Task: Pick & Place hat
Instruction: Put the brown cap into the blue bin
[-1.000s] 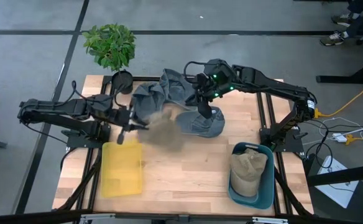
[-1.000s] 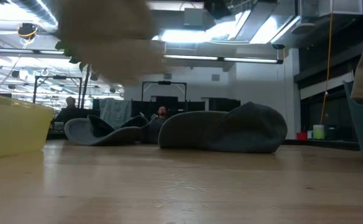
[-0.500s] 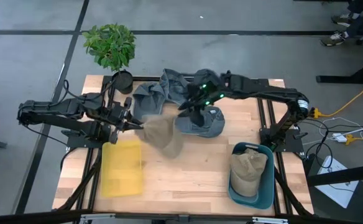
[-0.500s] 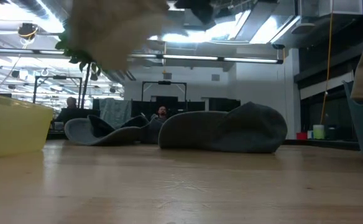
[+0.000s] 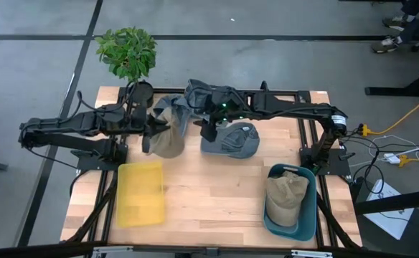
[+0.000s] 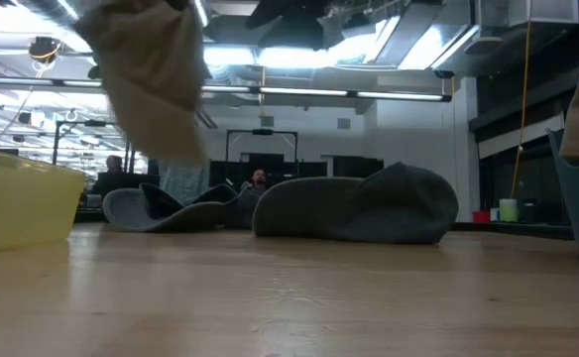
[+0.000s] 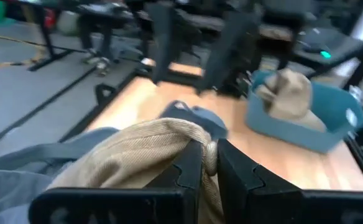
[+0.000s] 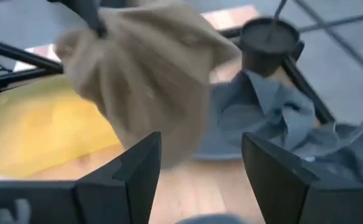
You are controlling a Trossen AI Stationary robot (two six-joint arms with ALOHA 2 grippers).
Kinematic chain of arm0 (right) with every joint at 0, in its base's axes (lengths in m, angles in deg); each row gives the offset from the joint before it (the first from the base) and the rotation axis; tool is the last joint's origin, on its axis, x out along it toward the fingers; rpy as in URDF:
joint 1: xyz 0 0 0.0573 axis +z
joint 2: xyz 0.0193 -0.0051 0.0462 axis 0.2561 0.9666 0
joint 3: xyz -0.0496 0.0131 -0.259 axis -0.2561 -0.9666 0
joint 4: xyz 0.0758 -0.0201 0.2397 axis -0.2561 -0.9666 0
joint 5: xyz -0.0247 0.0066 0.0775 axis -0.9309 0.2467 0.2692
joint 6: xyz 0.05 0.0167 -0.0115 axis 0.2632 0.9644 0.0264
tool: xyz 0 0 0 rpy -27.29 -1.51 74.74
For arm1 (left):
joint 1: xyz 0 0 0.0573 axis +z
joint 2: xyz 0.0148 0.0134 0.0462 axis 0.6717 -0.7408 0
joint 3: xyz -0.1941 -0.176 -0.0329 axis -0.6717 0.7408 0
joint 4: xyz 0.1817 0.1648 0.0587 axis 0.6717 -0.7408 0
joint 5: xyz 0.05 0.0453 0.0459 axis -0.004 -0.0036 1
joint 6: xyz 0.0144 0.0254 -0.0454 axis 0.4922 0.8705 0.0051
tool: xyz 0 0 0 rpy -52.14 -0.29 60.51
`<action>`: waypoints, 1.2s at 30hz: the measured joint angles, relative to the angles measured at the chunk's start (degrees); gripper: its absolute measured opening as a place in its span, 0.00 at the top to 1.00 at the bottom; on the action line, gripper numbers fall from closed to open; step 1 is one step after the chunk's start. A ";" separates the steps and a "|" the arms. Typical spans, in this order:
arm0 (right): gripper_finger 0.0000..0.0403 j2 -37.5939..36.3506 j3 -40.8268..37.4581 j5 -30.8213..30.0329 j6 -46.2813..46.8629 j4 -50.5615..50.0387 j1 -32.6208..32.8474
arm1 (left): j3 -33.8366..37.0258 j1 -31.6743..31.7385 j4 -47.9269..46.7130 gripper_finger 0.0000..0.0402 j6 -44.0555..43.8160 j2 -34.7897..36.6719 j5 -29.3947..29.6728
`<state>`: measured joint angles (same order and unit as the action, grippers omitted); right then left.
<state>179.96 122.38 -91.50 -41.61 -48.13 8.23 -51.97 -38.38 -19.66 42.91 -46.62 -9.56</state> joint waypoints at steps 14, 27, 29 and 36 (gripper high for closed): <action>0.45 0.90 0.02 -3.29 -7.19 5.46 2.06 | 0.00 4.23 13.19 0.93 4.38 -7.82 0.15; 0.45 0.90 0.02 -5.96 -6.51 5.98 2.06 | 0.00 4.54 22.86 0.92 6.84 -11.60 -2.31; 0.45 0.90 0.02 -5.94 -6.10 6.03 2.06 | 0.00 4.54 23.65 0.92 6.92 -11.60 -2.33; 0.59 0.90 0.02 -5.77 -7.43 5.78 2.06 | 0.00 4.54 23.65 0.91 7.93 -11.59 -2.45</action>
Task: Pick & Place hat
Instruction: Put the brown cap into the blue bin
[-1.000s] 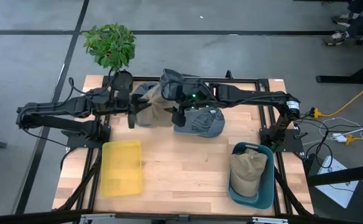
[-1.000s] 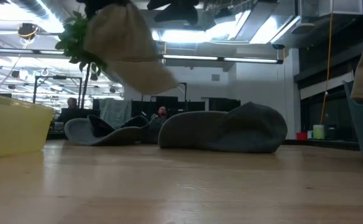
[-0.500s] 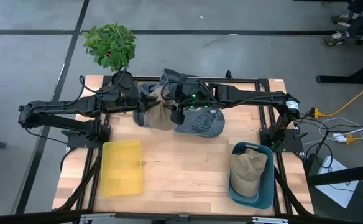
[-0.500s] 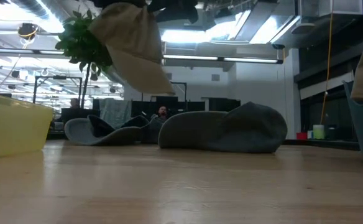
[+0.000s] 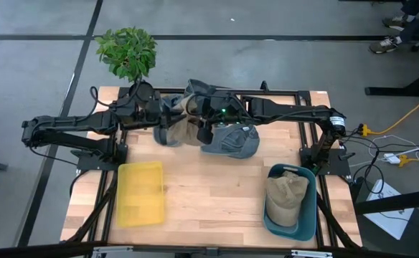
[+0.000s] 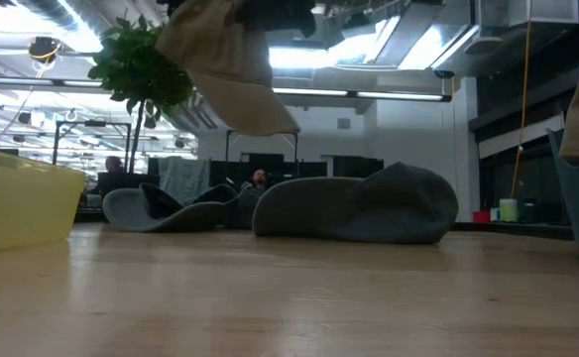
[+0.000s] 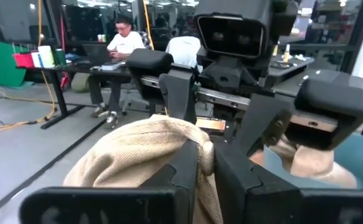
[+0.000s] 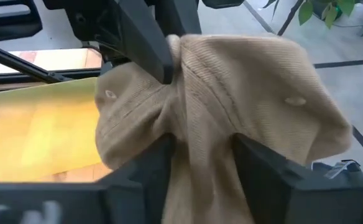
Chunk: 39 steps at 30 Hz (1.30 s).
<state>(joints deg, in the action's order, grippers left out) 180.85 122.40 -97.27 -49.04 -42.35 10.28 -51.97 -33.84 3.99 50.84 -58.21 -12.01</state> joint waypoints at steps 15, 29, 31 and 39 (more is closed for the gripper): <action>0.99 0.02 0.00 -0.05 -0.22 -5.35 -0.68 | 0.00 0.00 -6.15 0.70 0.94 2.32 -1.05; 0.99 0.04 0.00 1.63 -0.50 -3.93 -2.69 | -0.02 0.00 -19.80 0.55 -0.52 6.00 -0.13; 0.99 0.04 0.00 2.93 -1.36 -4.58 -2.67 | -0.02 0.00 -20.49 0.55 1.25 6.07 0.99; 1.00 0.04 0.00 4.12 -3.71 -8.52 -2.66 | -0.02 0.00 -23.35 0.55 8.04 10.58 1.52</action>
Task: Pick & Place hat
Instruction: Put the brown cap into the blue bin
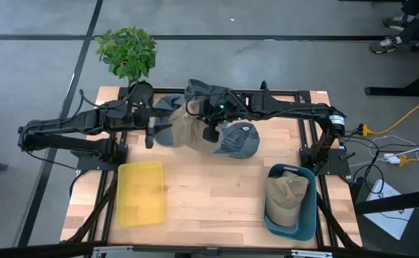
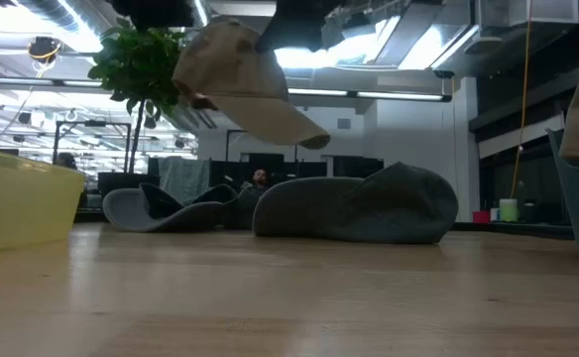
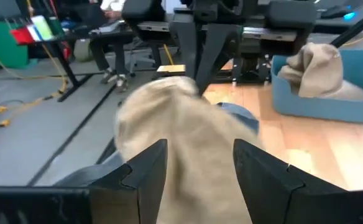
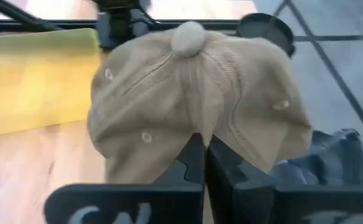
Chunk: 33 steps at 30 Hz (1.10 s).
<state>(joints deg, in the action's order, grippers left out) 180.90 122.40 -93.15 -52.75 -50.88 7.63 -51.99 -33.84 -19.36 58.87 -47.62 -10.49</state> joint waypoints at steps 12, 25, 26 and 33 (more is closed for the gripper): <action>0.99 0.00 0.00 13.18 -3.65 8.51 -0.03 | 0.00 -0.03 -2.53 0.55 4.15 -1.97 -2.81; 0.99 0.00 0.00 14.89 -0.40 10.72 -0.03 | 0.00 0.00 16.91 0.55 5.96 -13.74 -5.89; 0.99 0.00 -0.01 14.87 -0.41 10.71 -0.01 | 0.00 0.00 17.40 0.55 5.60 -14.24 -5.93; 0.99 0.00 -0.02 14.83 -0.60 10.72 -0.01 | 0.00 -0.07 17.08 0.55 3.55 -15.98 -6.36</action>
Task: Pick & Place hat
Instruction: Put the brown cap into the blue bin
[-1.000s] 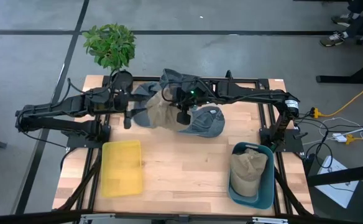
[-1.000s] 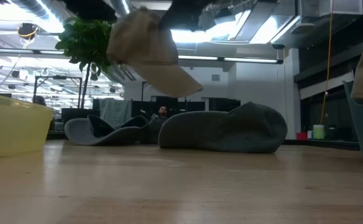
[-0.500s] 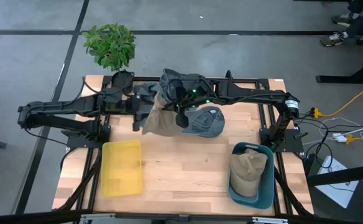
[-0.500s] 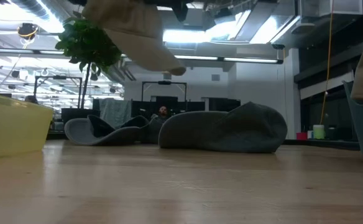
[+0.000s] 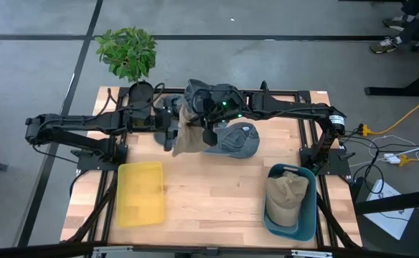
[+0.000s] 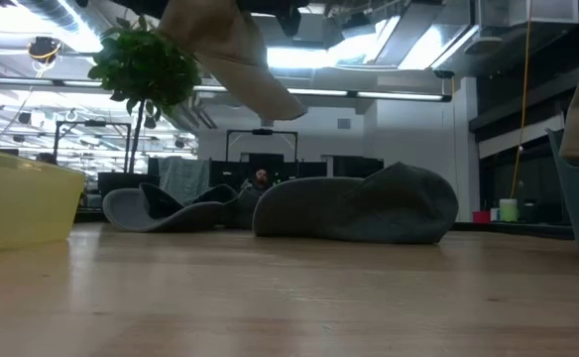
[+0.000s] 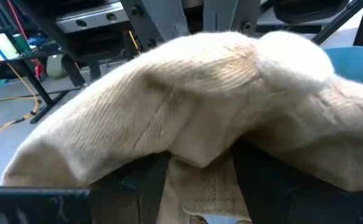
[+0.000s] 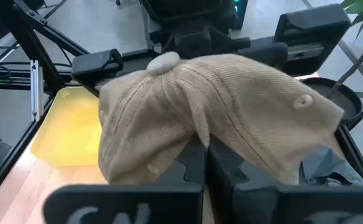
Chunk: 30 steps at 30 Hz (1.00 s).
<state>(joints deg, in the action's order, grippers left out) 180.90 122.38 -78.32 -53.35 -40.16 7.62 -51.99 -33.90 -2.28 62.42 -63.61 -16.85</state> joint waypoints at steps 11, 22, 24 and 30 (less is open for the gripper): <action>0.99 0.00 0.00 0.02 0.25 -0.87 0.01 | 0.00 0.00 -12.90 0.55 -1.30 12.38 3.83; 0.99 0.16 0.00 -12.17 4.37 -1.25 0.02 | 0.00 0.00 -13.16 0.55 -8.17 18.49 1.36; 0.99 0.29 0.00 -13.44 4.35 -1.31 0.00 | 0.00 -0.02 -13.16 0.55 -8.95 18.27 1.19; 0.99 1.73 0.00 -13.60 4.33 -1.27 0.00 | 0.02 0.00 -13.58 0.55 -10.89 15.55 1.77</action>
<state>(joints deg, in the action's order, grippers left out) 182.63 122.38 -91.92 -49.02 -41.43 7.62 -51.97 -33.90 -15.86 51.53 -48.06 -15.09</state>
